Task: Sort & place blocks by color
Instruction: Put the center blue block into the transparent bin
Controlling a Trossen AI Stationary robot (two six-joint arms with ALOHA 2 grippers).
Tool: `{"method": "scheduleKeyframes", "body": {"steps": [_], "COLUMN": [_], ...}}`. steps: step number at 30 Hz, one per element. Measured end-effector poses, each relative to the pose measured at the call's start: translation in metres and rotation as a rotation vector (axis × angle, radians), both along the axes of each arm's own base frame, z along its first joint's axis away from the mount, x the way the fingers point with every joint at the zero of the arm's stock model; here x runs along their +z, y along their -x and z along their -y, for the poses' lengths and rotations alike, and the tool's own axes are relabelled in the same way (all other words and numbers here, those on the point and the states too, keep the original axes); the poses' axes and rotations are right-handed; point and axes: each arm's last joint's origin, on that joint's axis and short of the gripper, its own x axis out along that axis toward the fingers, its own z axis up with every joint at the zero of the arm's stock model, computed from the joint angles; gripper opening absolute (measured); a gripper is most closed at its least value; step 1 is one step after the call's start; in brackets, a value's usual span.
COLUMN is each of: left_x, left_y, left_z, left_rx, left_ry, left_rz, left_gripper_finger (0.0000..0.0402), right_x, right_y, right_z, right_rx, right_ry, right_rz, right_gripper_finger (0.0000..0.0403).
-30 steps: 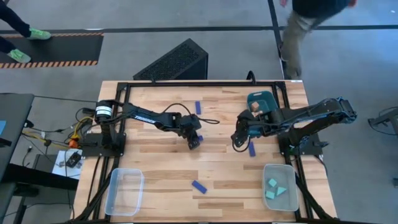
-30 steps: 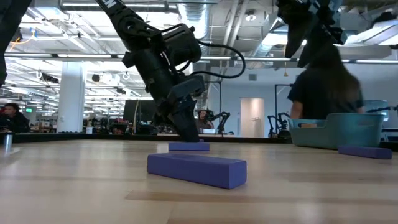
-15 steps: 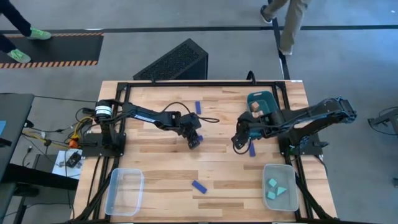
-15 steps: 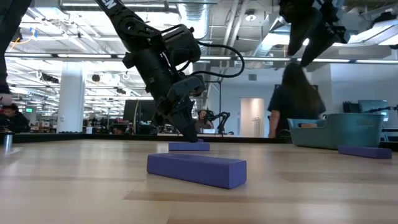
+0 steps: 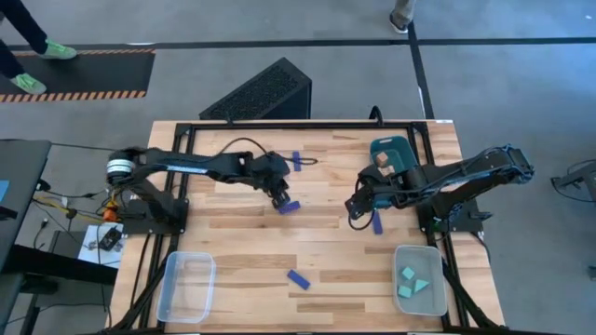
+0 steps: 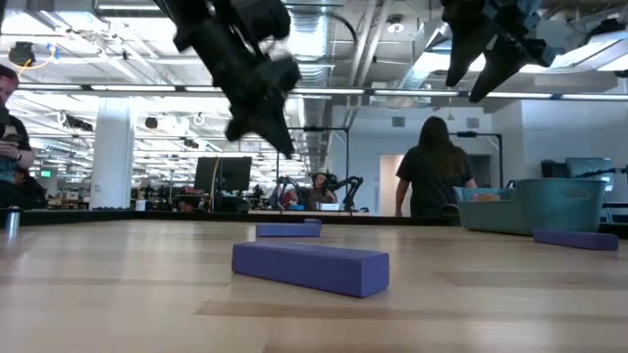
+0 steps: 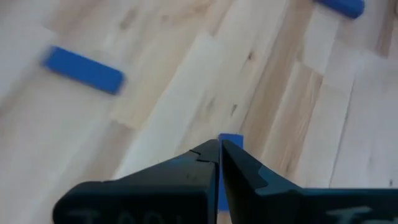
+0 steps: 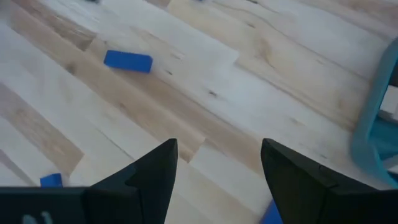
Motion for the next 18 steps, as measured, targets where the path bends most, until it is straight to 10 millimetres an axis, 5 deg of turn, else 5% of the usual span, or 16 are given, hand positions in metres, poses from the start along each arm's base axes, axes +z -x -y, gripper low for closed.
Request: {"method": "scheduleKeyframes", "body": {"steps": [7,13,18], "left_x": [0.035,0.022,0.000], "left_y": [0.043,0.076,0.083], "left_z": [0.018,0.042,0.050], "left_rx": [0.068,0.112,0.181], "left_ry": [-0.052,0.000,0.078], "left_rz": [-0.071,-0.113,-0.072], "left_gripper_finger": [0.0000,0.0000,0.0001], "right_x": [0.002,0.003,0.002], "right_y": [-0.006,-0.010,-0.009], "right_z": [0.016,0.024,0.024], "right_rx": [0.010,0.046,0.065], "right_ry": [0.016,0.015,-0.020], "right_rz": [0.014,0.030,0.017], "right_gripper_finger": [0.0256,0.0256,0.0256]}}
